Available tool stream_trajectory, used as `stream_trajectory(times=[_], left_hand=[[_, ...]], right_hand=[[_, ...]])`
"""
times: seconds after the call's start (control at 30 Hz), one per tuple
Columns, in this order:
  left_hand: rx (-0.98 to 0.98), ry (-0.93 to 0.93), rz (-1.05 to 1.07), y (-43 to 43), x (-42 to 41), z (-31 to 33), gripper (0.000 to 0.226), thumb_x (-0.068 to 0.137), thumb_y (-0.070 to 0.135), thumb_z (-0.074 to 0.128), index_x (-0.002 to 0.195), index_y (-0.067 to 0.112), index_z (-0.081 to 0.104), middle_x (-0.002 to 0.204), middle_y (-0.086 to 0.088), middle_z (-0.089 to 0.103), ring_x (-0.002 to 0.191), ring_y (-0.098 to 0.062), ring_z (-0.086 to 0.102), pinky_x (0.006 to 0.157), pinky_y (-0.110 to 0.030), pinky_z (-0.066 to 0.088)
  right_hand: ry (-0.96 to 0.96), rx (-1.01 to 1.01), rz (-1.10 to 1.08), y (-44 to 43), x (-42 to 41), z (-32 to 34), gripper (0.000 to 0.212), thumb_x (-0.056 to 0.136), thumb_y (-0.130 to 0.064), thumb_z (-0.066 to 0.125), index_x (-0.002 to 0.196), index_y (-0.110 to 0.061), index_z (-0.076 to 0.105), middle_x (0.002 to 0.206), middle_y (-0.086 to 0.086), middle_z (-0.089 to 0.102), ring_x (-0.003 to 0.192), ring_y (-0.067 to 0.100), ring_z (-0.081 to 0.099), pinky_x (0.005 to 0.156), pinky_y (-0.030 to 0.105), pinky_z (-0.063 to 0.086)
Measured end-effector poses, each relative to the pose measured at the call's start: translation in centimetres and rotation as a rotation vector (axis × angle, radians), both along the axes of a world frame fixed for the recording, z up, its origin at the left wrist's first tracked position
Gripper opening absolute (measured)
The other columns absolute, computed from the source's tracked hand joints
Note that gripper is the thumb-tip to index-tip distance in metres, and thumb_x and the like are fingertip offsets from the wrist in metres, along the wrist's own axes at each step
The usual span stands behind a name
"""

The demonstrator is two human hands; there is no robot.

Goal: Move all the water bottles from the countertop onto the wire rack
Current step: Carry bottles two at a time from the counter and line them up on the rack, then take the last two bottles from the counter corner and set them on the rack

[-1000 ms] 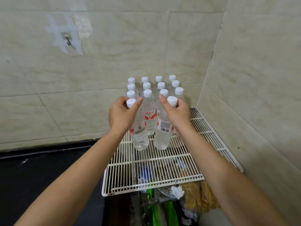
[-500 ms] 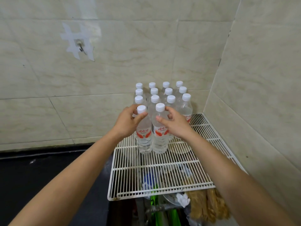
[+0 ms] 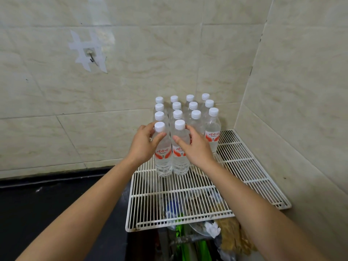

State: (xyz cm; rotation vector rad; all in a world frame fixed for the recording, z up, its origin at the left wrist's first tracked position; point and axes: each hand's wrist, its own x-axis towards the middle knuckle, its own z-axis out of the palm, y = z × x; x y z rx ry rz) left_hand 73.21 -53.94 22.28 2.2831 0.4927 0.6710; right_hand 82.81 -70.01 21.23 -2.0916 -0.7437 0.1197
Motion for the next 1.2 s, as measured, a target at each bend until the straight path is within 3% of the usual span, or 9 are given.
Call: stream_trajectory(times=[0.13, 0.2, 0.27, 0.37, 0.57, 0.73, 0.87, 1.03, 1.2], left_hand=[[-0.129, 0.014, -0.033, -0.4, -0.4, 1.0, 0.038, 0.094, 0.030, 0.068, 0.131, 0.022, 0.060, 0.113, -0.002, 0.063, 0.109, -0.019, 0.062, 0.097, -0.048, 0.053], [-0.175, 0.015, -0.034, -0.7, -1.1, 1.5, 0.050, 0.094, 0.026, 0.068, 0.142, 0.022, 0.052, 0.132, -0.002, 0.063, 0.121, -0.011, 0.055, 0.106, -0.039, 0.047], [-0.102, 0.012, 0.037, -0.9, -2.3, 1.9, 0.061, 0.096, 0.032, 0.065, 0.150, 0.019, 0.041, 0.147, -0.005, 0.053, 0.133, -0.014, 0.048, 0.108, -0.032, 0.039], [0.111, -0.011, 0.161, -1.4, -5.5, 1.4, 0.065, 0.100, 0.044, 0.052, 0.155, 0.014, 0.034, 0.157, -0.010, 0.039, 0.146, -0.023, 0.034, 0.118, -0.038, 0.030], [0.480, 0.045, 0.326, -4.4, -14.4, -3.8, 0.060, 0.102, 0.049, 0.037, 0.148, 0.011, 0.045, 0.155, -0.020, 0.041, 0.142, -0.038, 0.039, 0.111, -0.054, 0.040], [0.463, 0.312, 0.496, -7.2, -23.0, -8.5, 0.063, 0.101, 0.051, 0.036, 0.152, 0.014, 0.040, 0.161, -0.020, 0.030, 0.148, -0.039, 0.029, 0.115, -0.057, 0.034], [0.417, 0.493, 0.673, -8.0, -31.7, -10.1, 0.063, 0.099, 0.053, 0.036, 0.148, 0.014, 0.048, 0.158, -0.019, 0.037, 0.146, -0.040, 0.034, 0.110, -0.062, 0.037], [0.341, 0.522, 0.923, -5.9, -42.1, -9.4, 0.067, 0.099, 0.057, 0.029, 0.151, 0.017, 0.042, 0.161, -0.018, 0.031, 0.149, -0.037, 0.028, 0.116, -0.060, 0.030], [0.287, 0.501, 1.059, -1.5, -52.4, -9.8, 0.063, 0.103, 0.055, 0.032, 0.156, 0.020, 0.033, 0.166, -0.016, 0.018, 0.154, -0.033, 0.015, 0.121, -0.057, 0.022]], right_hand=[[-0.031, -0.054, 0.015, -0.5, -0.2, 0.7, 0.074, 0.086, -0.075, 0.053, 0.146, -0.034, 0.041, 0.142, 0.001, 0.056, 0.130, 0.024, 0.054, 0.104, 0.051, 0.048], [-0.071, -0.128, 0.015, -1.0, -0.3, 1.1, 0.082, 0.086, -0.079, 0.049, 0.151, -0.031, 0.035, 0.149, 0.003, 0.052, 0.132, 0.025, 0.053, 0.105, 0.051, 0.047], [-0.162, -0.183, -0.011, -1.9, -0.4, 1.5, 0.084, 0.089, -0.079, 0.042, 0.155, -0.028, 0.028, 0.155, 0.003, 0.044, 0.136, 0.025, 0.050, 0.106, 0.047, 0.044], [-0.377, -0.165, -0.040, -4.0, -0.9, 1.3, 0.071, 0.099, -0.067, 0.036, 0.156, -0.024, 0.027, 0.155, 0.005, 0.039, 0.139, 0.025, 0.045, 0.106, 0.043, 0.043], [-0.620, -0.175, 0.137, -4.5, -4.8, -2.9, 0.056, 0.103, -0.053, 0.039, 0.146, -0.018, 0.045, 0.153, 0.012, 0.041, 0.143, 0.029, 0.036, 0.117, 0.052, 0.034], [-0.591, -0.154, 0.343, -1.5, -11.8, -8.3, 0.065, 0.101, -0.057, 0.039, 0.157, -0.024, 0.033, 0.168, 0.014, 0.016, 0.156, 0.032, 0.009, 0.125, 0.053, 0.011], [-0.563, -0.206, 0.534, 0.8, -18.6, -12.0, 0.070, 0.101, -0.061, 0.033, 0.160, -0.024, 0.025, 0.170, 0.013, 0.005, 0.157, 0.033, 0.001, 0.124, 0.056, 0.011], [-0.611, -0.186, 0.728, 6.6, -26.6, -11.5, 0.076, 0.100, -0.065, 0.034, 0.162, -0.024, 0.018, 0.170, 0.013, -0.001, 0.157, 0.033, -0.006, 0.125, 0.054, 0.003], [-0.678, -0.112, 0.832, 15.0, -35.9, -10.1, 0.072, 0.100, -0.055, 0.039, 0.161, -0.022, 0.020, 0.169, 0.016, 0.002, 0.157, 0.035, -0.004, 0.125, 0.055, 0.000]])
